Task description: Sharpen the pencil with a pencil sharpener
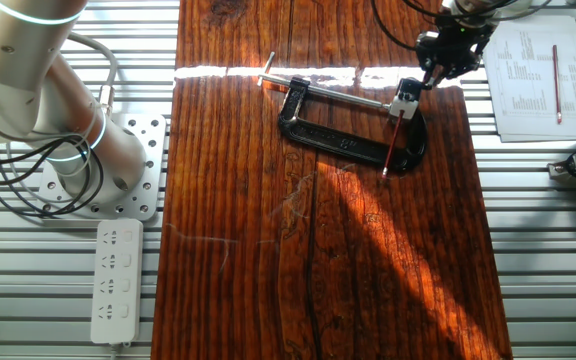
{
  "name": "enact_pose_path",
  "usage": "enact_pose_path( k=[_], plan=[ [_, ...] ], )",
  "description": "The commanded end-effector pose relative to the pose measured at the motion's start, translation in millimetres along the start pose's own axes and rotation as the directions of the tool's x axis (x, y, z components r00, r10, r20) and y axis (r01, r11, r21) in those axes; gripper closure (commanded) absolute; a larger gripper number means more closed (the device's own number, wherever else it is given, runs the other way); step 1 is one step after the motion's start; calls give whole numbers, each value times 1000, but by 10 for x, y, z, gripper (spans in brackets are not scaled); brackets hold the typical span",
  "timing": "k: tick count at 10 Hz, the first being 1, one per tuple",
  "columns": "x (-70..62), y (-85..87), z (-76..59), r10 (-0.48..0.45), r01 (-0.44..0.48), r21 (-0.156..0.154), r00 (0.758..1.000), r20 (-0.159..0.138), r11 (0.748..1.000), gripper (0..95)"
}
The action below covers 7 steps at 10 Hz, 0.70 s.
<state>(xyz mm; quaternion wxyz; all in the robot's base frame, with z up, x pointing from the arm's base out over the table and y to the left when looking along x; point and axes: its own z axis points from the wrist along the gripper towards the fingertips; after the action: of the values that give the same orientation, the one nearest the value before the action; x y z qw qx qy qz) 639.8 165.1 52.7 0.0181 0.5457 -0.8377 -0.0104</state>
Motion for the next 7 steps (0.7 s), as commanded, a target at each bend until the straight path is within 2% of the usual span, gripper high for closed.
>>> enact_pose_path(
  k=[1, 7],
  plan=[
    [-4, 22, -12, 0, 0, 0, 1000, -3, 1000, 950],
    [-6, 55, -44, 1, -1, 8, 1000, 2, 1000, 950]
  ],
)
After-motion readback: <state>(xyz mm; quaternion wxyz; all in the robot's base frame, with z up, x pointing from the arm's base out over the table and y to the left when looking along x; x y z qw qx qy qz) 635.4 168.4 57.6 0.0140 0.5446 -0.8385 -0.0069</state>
